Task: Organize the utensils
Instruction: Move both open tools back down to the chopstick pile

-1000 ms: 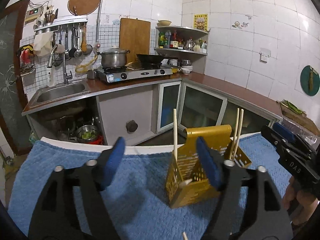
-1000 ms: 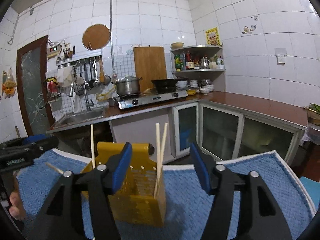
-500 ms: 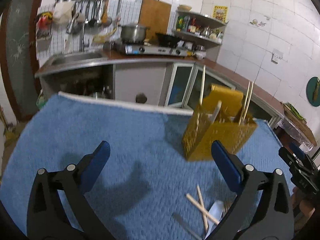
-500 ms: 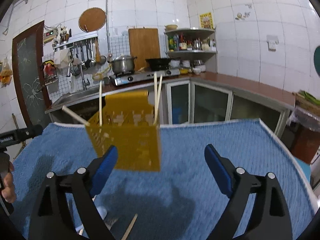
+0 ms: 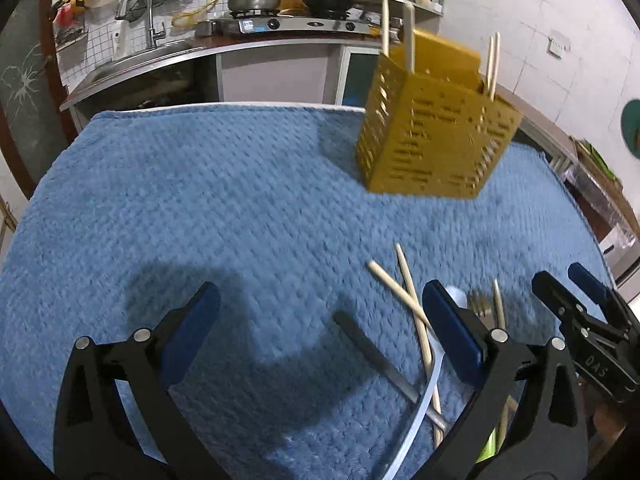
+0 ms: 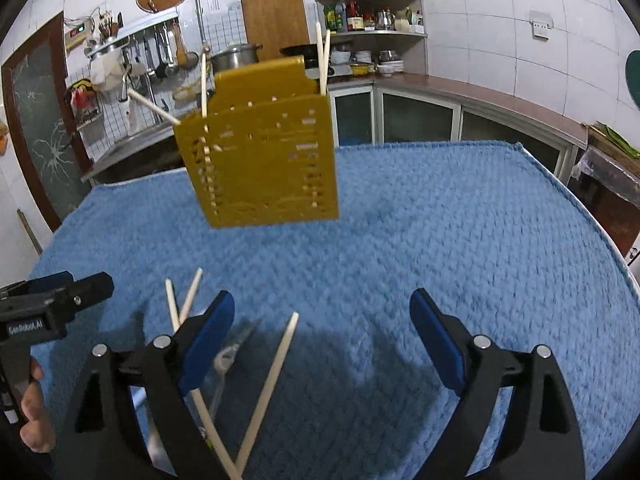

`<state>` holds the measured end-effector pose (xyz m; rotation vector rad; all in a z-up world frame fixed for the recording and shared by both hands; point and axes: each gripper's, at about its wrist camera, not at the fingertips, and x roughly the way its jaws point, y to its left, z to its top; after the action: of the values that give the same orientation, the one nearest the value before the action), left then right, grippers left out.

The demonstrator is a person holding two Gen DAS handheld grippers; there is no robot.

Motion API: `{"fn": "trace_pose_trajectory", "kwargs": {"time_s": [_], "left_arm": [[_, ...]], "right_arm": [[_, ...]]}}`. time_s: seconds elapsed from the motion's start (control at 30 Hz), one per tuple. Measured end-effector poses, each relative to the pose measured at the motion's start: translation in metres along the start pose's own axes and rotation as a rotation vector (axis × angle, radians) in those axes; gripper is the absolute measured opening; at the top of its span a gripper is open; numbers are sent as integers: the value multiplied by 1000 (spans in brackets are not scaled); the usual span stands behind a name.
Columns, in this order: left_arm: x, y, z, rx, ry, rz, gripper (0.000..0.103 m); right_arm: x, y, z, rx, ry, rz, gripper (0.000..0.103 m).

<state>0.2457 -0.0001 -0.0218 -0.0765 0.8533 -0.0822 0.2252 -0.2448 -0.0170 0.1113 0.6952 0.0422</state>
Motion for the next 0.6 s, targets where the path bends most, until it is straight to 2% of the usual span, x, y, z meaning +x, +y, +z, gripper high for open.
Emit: {"fn": "trace_pose_trajectory", "kwargs": {"time_s": [0.2,0.4,0.47,0.5,0.57,0.6], "left_arm": [[27,-3,-17,0,108,-29,98],[27,-2,-22,-18,123,-11,97],[29,-2,-25,-23,140,1,93],[31,-3,-26,-21,150,6,86],[33,-8,-27,-13,155,28,82],[32,-10,-27,-2,151,35,77]], "right_arm": [[13,2,-16,-11,78,-22,87],[24,19,-18,-101,137,-44,85],[28,22,-20,-116,156,-51,70],[29,22,-20,-116,163,-46,67],[32,21,-21,-107,190,-26,48],[33,20,-21,-101,197,-16,48]]}}
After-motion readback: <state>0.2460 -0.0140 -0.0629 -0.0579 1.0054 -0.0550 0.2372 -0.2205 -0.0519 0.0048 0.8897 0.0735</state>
